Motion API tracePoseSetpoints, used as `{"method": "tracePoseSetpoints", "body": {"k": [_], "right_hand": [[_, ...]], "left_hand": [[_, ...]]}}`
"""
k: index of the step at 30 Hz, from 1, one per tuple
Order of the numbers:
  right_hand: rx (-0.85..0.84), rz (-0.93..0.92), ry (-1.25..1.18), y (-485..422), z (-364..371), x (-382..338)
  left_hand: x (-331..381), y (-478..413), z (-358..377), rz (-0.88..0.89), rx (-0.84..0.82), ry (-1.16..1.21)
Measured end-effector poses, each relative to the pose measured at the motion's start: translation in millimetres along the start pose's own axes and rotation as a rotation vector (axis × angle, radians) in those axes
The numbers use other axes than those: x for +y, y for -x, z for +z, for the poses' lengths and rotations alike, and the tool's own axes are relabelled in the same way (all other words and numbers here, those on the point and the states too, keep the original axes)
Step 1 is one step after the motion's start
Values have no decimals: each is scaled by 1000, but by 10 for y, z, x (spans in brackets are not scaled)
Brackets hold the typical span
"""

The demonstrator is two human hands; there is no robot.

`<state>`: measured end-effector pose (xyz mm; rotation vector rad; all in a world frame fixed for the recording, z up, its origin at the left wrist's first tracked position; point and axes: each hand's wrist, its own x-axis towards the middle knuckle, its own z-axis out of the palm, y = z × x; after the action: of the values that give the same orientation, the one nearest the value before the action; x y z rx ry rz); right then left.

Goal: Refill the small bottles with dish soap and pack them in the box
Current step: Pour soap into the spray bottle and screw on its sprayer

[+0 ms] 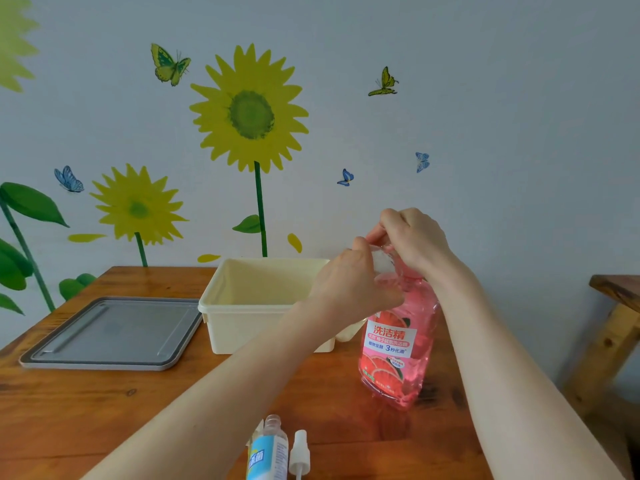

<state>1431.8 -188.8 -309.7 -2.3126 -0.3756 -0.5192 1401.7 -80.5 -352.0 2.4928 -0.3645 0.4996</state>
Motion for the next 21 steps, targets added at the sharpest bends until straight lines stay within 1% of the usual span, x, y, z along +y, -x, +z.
{"method": "tracePoseSetpoints", "body": {"k": [2, 5, 11, 14, 18, 21], "right_hand": [[-39, 3, 45, -16, -35, -45], [-60, 18, 23, -71, -123, -112], [2, -13, 58, -43, -15, 7], [19, -11, 35, -22, 21, 34], [-32, -11, 55, -17, -23, -14], [-81, 13, 6, -88, -118, -105]], "left_hand": [[19, 8, -51, 6, -24, -3], [73, -28, -152, 19, -9, -12], [9, -24, -11, 10, 14, 2], [-9, -3, 23, 4, 21, 16], [19, 26, -50, 4, -19, 23], [51, -2, -148, 29, -3, 49]]}}
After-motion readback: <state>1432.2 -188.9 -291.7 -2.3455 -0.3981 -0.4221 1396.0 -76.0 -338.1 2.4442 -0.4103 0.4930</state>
